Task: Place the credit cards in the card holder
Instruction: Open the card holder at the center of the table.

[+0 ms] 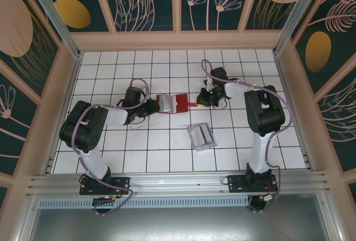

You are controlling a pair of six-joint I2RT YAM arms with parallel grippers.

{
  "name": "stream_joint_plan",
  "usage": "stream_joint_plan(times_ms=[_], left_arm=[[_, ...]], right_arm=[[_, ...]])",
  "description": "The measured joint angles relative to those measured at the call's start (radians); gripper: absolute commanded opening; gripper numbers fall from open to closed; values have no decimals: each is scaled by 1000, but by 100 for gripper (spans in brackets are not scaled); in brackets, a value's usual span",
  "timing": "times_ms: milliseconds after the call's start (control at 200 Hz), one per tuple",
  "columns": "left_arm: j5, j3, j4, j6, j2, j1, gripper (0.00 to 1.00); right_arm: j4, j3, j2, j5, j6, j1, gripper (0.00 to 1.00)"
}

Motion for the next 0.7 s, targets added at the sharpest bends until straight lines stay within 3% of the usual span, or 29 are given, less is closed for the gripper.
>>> stream_joint_plan(times_ms=[75,160,225,350,576,701], left_arm=[[16,2,8,-4,0,0,1],[27,7,14,-7,-3,0,0],[31,8,13,-6,-15,0,0],[29,8,-8,4,-66,0,0],[17,19,-39,-5,-119,0,0],[19,19,-48,-19,-121,0,0]], right_arm=[[1,0,0,0,0,0,0],[7,0,0,0,0,0,0],[10,0,0,0,0,0,7],[36,-10,-4,9,10,1,29],[124,-120,-172,114,69,24,37],[195,-169,-292,141,108,54,48]])
